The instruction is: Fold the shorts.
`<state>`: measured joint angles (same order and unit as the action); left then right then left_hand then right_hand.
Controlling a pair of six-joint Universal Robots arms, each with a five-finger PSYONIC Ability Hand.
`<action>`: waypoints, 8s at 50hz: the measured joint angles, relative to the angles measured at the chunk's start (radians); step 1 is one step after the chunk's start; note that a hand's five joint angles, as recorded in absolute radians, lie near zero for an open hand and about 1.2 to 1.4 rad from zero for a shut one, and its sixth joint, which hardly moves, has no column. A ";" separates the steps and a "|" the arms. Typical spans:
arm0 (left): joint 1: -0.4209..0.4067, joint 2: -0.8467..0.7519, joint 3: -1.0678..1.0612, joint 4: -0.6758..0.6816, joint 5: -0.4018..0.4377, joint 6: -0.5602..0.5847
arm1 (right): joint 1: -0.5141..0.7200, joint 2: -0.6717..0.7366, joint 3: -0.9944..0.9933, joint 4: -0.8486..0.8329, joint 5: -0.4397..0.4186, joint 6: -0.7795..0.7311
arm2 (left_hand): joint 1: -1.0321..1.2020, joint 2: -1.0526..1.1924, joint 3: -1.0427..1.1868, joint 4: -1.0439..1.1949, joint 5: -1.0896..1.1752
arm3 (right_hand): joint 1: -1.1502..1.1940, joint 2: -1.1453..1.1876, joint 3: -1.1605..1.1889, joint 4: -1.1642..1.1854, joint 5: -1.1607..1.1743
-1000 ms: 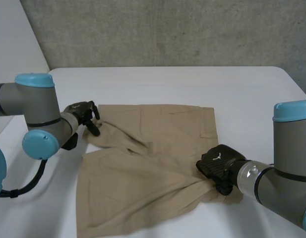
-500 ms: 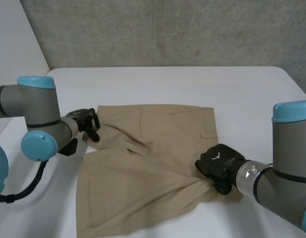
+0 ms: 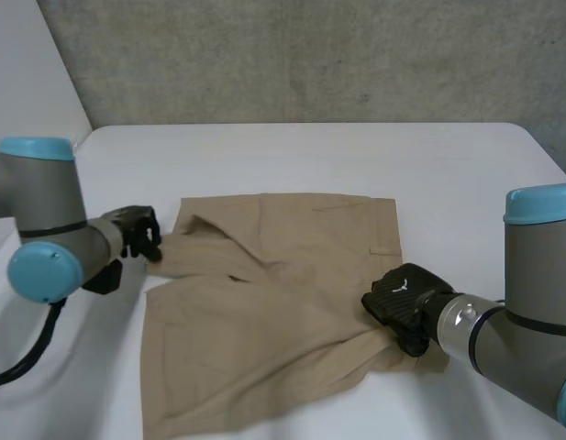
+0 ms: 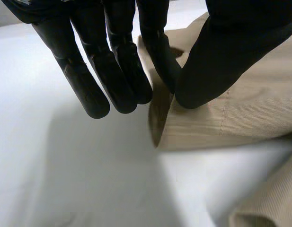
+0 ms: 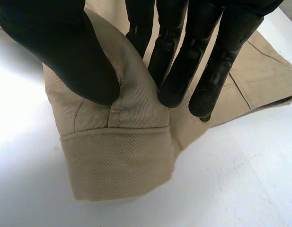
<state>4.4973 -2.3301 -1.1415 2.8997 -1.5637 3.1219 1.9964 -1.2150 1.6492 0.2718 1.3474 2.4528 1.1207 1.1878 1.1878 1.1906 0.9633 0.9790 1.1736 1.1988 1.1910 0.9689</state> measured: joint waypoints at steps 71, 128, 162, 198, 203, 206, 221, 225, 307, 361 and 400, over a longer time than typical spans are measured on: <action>-0.052 0.075 -0.149 -0.002 0.009 -0.004 | 0.005 -0.005 0.003 -0.003 0.003 0.000 | -0.400 -0.479 -0.480 -0.484 -0.434 | 0.000 0.000 0.000 0.000 0.000; -0.241 0.736 -0.723 0.035 0.003 0.003 | 0.027 0.035 -0.161 -0.081 0.004 0.345 | -0.687 -0.753 -0.749 -0.765 -0.712 | 0.004 0.000 0.000 0.000 0.000; -0.398 0.868 -0.804 0.102 -0.245 0.182 | 0.023 -0.090 -0.067 0.026 0.067 0.195 | 0.004 0.002 -0.003 0.000 -0.002 | 0.005 0.000 0.000 0.000 0.000; -0.260 0.614 -0.558 0.198 -0.129 0.380 | -0.056 -0.017 -0.239 0.216 0.046 -0.128 | 0.004 0.006 0.002 0.004 -0.002 | 0.005 0.000 0.000 0.000 0.019; -0.260 0.361 -0.342 0.221 -0.144 0.379 | -0.005 0.087 -0.375 0.096 0.099 -0.121 | 0.004 0.006 0.002 0.004 -0.002 | 0.005 0.000 0.000 0.000 0.019; -0.259 0.242 -0.217 0.220 -0.171 0.380 | 0.012 0.156 -0.435 0.020 0.106 -0.128 | 0.004 0.007 0.002 0.004 -0.002 | 0.005 0.000 0.000 0.000 0.020; -0.259 -0.069 0.096 0.349 -0.246 0.503 | 0.028 0.446 -0.628 -0.223 0.165 -0.211 | -0.383 -0.393 -0.372 -0.376 -0.331 | -0.140 -0.160 -0.168 -0.166 -0.130; -0.269 -0.081 0.086 0.405 -0.240 0.524 | 0.035 0.457 -0.632 -0.275 0.179 -0.203 | -0.854 -0.829 -0.824 -0.839 -0.783 | -0.618 -0.590 -0.713 -0.707 -0.654; -0.301 0.446 -0.618 0.439 -0.232 0.251 | -0.391 0.003 0.168 -0.416 -0.091 0.262 | -0.922 -0.989 -0.981 -0.989 -0.918 | -0.061 -0.004 -0.018 -0.001 0.000; -0.279 0.667 -0.605 0.441 -0.238 0.232 | 0.150 -0.179 -0.124 -0.299 -0.257 0.538 | -0.922 -0.989 -0.981 -0.989 -0.918 | -0.783 -0.957 -0.990 -0.961 -0.899; -0.520 0.357 -0.560 0.229 -0.325 0.015 | 0.050 0.240 -0.313 0.027 -0.028 0.274 | -0.928 -0.989 -0.981 -0.989 -0.918 | -0.826 -0.957 -0.990 -0.962 -0.899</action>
<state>3.9775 -1.9727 -1.7015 3.1283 -1.8885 3.1365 2.0460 -0.9751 1.3360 0.2987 1.3197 2.7266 0.1930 0.1990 0.2071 0.2021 0.0451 0.1532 0.2166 0.2083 0.2295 0.0695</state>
